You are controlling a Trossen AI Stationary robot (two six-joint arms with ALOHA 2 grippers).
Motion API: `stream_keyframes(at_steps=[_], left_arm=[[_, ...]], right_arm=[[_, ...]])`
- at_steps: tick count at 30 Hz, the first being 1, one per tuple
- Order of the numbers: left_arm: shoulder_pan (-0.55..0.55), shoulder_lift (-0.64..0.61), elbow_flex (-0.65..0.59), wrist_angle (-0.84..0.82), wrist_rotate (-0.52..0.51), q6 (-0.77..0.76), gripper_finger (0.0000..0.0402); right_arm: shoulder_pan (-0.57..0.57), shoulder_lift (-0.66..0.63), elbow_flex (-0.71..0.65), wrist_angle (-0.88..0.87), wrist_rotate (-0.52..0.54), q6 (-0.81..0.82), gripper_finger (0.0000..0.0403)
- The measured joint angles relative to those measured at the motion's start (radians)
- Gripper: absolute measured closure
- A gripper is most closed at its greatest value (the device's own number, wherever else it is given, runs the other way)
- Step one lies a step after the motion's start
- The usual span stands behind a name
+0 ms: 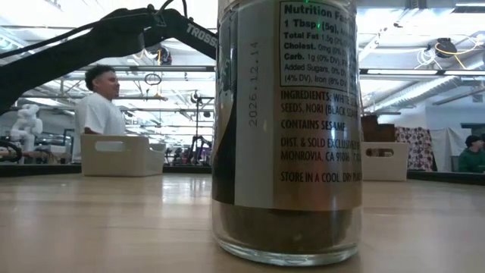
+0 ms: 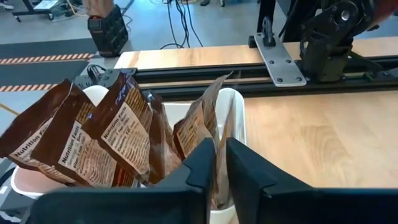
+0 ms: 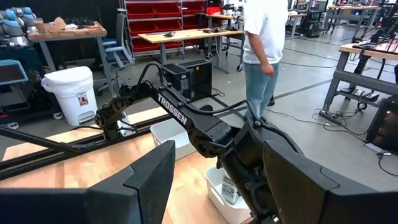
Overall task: Sort spices by type
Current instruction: Put the orange seasoning bag into the right white bin, then put the gold seasoning bottle into the gray bin
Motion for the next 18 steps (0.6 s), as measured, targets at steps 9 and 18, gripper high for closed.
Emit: stream_keyframes(at_steps=[9, 18], left_arm=[[0.0, 0.0, 0.0, -0.001, -0.007, -0.004, 0.0299], [0.0, -0.033, 0.0, -0.001, -0.007, -0.01, 0.0278]], right_arm=[[0.0, 0.0, 0.0, -0.008, 0.0, 0.0, 0.0177], [0.0, 0.0, 0.0, -0.038, 0.0, 0.013, 0.0177]])
